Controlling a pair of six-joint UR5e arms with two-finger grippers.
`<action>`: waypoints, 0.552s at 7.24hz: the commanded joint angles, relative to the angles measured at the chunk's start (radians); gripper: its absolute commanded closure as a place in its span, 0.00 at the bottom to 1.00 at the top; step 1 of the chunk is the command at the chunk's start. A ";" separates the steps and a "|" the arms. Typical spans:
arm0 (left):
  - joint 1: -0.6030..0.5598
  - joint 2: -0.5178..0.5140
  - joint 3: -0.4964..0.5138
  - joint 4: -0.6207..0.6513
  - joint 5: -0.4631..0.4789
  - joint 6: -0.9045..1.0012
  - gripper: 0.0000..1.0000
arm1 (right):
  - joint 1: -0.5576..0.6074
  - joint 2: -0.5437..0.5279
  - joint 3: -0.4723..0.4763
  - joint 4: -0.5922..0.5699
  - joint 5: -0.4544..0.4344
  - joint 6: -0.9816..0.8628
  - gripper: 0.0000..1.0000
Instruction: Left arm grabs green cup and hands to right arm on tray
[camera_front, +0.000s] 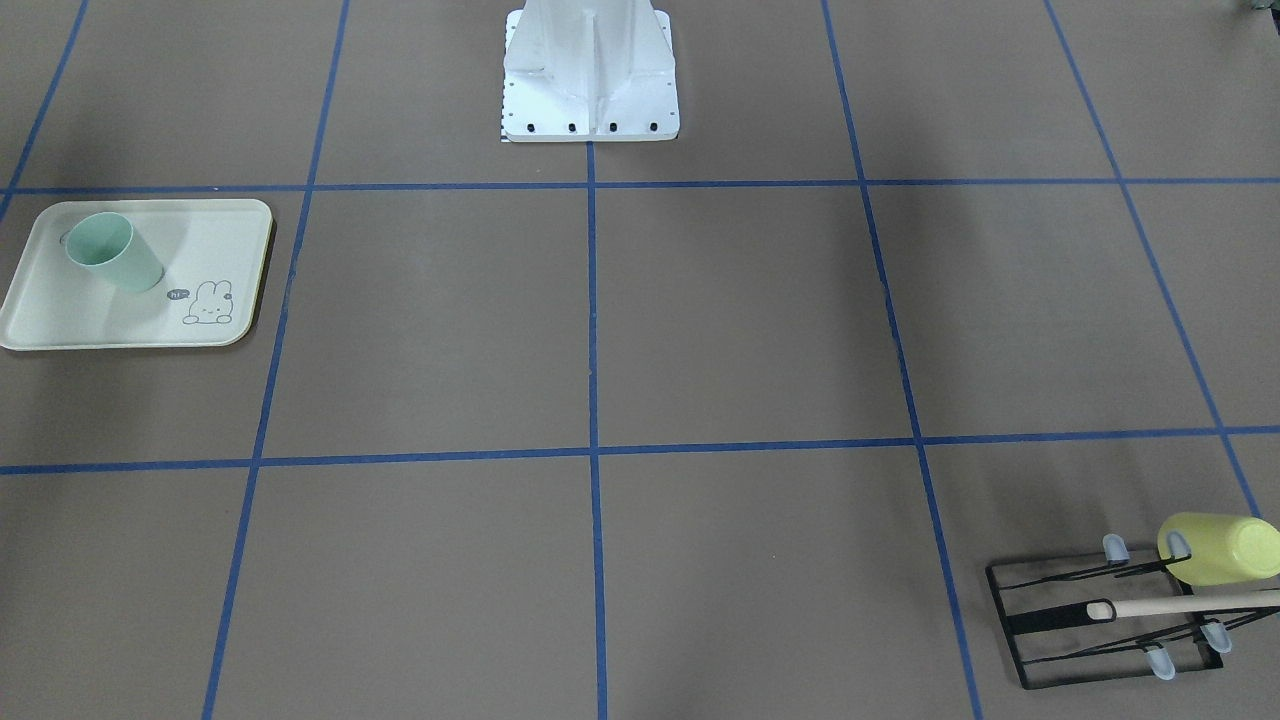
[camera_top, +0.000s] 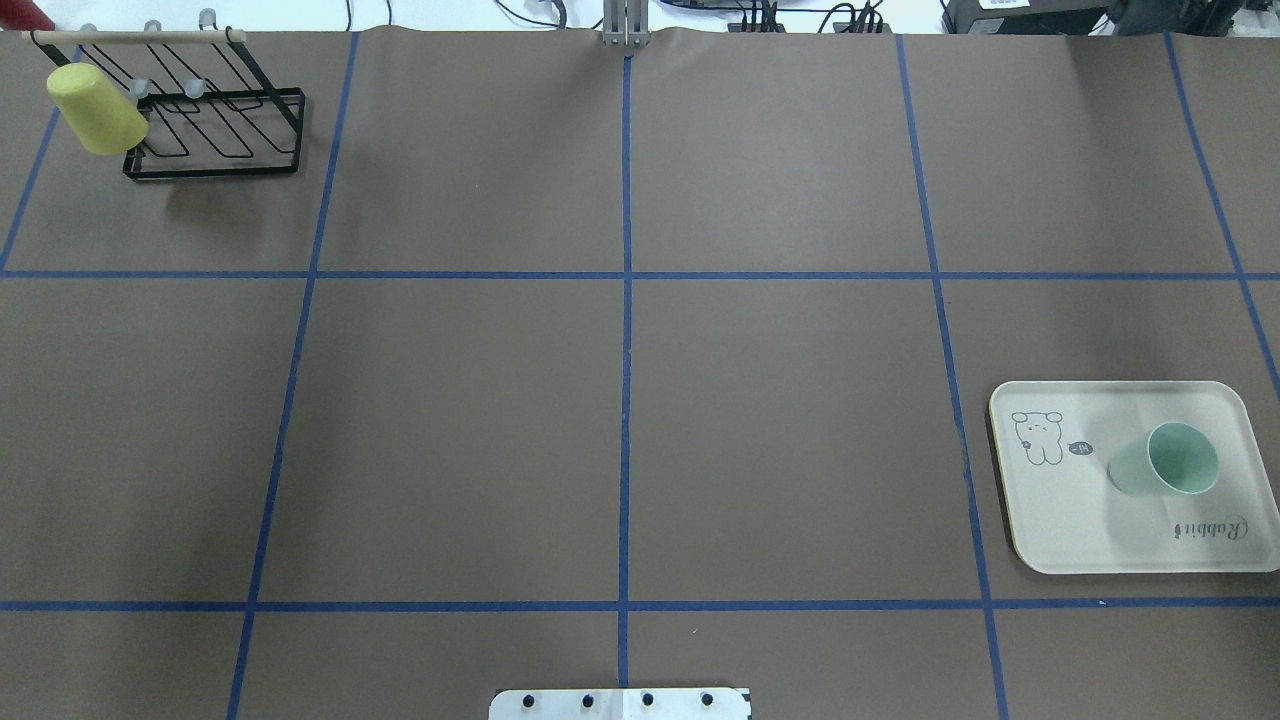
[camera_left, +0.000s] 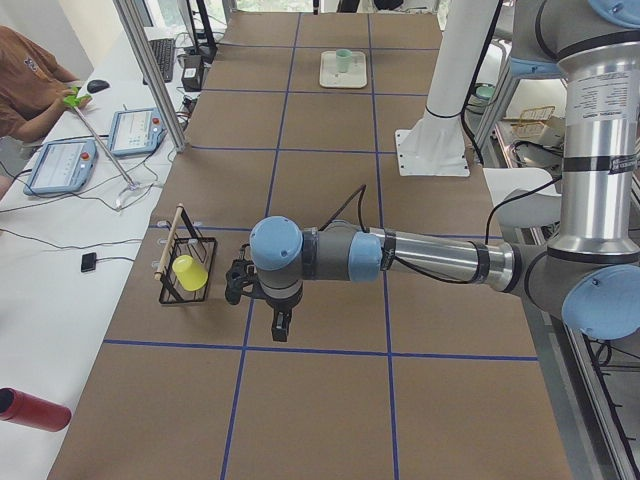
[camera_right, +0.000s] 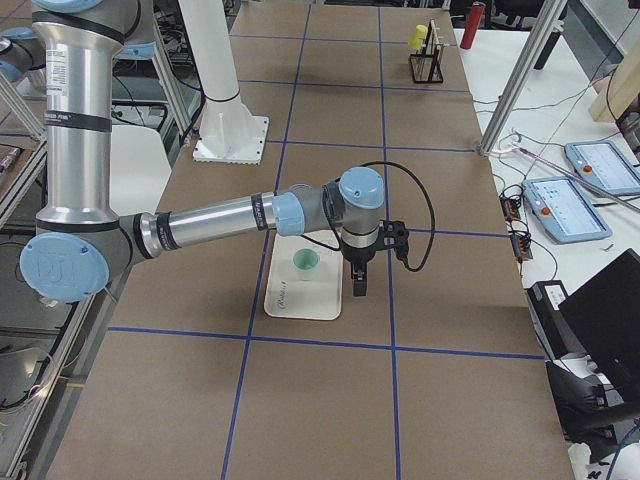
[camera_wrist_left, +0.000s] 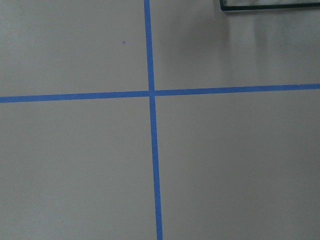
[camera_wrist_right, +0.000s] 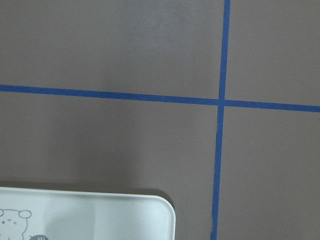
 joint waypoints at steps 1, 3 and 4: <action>0.001 -0.003 -0.003 -0.001 0.030 0.000 0.00 | 0.000 0.004 0.003 0.000 -0.008 0.004 0.00; 0.001 0.000 -0.006 -0.001 0.028 0.002 0.00 | 0.000 0.005 -0.004 0.000 0.003 0.000 0.00; 0.000 0.000 -0.005 0.000 0.030 0.002 0.00 | 0.000 0.005 -0.001 0.000 0.004 0.000 0.00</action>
